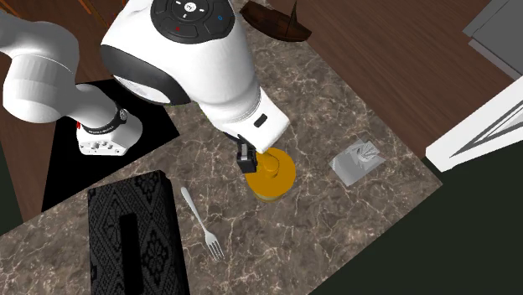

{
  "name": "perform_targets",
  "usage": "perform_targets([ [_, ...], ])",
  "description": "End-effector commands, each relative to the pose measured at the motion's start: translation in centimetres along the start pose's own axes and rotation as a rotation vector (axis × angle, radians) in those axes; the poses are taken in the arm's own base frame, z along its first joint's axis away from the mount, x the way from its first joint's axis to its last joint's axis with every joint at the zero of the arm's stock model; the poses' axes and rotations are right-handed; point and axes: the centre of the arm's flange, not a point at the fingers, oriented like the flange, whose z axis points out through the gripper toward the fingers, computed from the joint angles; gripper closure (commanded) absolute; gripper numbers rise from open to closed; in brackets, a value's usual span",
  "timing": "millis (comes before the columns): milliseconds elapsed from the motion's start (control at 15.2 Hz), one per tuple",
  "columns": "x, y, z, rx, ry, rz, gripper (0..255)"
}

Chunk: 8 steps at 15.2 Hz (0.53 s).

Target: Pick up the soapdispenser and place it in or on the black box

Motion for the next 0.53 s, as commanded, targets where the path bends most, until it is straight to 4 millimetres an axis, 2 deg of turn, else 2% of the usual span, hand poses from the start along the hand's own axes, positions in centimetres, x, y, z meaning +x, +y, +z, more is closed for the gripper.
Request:
perform_targets([
  [0,1.6,1.8,0.8,-0.01,0.007,-0.004,0],
  [132,2.3,3.0,1.4,-0.015,0.01,-0.006,0],
  [462,2.4,3.0,4.1,-0.015,0.01,-0.006,0],
])
